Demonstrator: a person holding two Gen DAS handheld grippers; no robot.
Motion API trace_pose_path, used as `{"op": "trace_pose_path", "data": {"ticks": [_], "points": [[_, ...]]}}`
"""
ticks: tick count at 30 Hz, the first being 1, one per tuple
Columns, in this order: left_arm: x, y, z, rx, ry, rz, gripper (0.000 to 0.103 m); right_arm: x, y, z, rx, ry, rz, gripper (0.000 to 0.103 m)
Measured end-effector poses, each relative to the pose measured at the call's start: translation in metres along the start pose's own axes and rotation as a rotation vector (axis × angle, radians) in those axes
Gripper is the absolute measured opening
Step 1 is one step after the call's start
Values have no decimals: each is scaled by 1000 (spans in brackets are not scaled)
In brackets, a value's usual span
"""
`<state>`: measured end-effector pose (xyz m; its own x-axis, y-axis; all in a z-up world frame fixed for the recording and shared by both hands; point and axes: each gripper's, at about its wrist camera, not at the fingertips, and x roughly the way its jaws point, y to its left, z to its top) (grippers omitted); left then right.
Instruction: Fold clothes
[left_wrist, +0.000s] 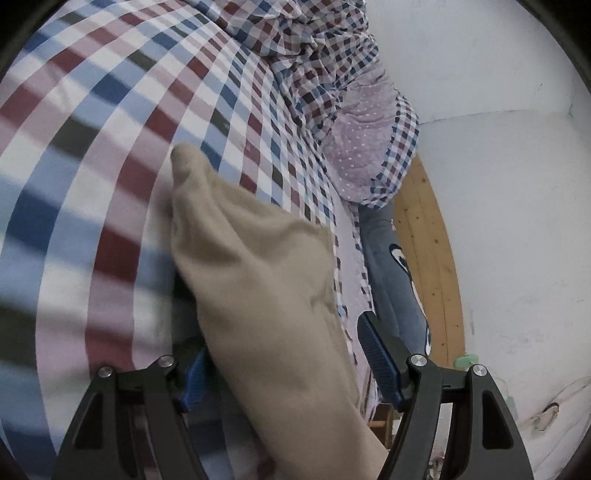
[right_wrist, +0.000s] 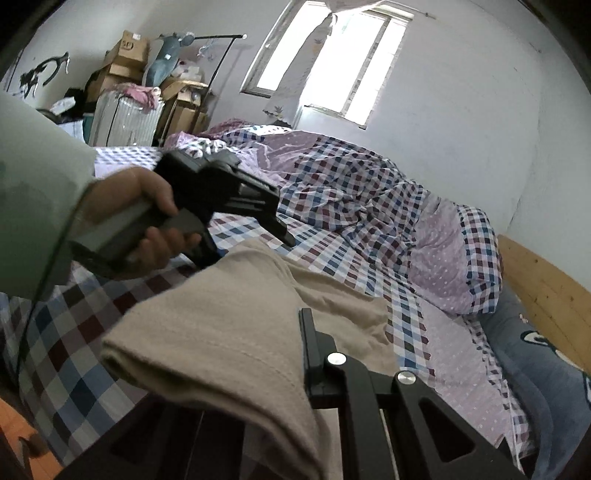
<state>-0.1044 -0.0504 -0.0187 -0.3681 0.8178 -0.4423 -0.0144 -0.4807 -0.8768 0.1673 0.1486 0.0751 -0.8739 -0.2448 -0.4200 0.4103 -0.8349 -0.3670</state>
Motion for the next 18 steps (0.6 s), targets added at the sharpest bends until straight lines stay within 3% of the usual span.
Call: {"op": "trace_pose_path", "data": {"ticks": [3,5,13,18], "points": [[8,6,14,-16,-10,11,74,-3,-6,-1,28,-1,9,6],[9,12,19,-25,-1,21,57,-5,-8,-3,42,1,17,6],[16,24,21,-26,8,64,13,-10,-9,-12,76,42,52,6],[-5,9,12,14,-81,68,6,-14,-7,-10,68,38,58,6]]}}
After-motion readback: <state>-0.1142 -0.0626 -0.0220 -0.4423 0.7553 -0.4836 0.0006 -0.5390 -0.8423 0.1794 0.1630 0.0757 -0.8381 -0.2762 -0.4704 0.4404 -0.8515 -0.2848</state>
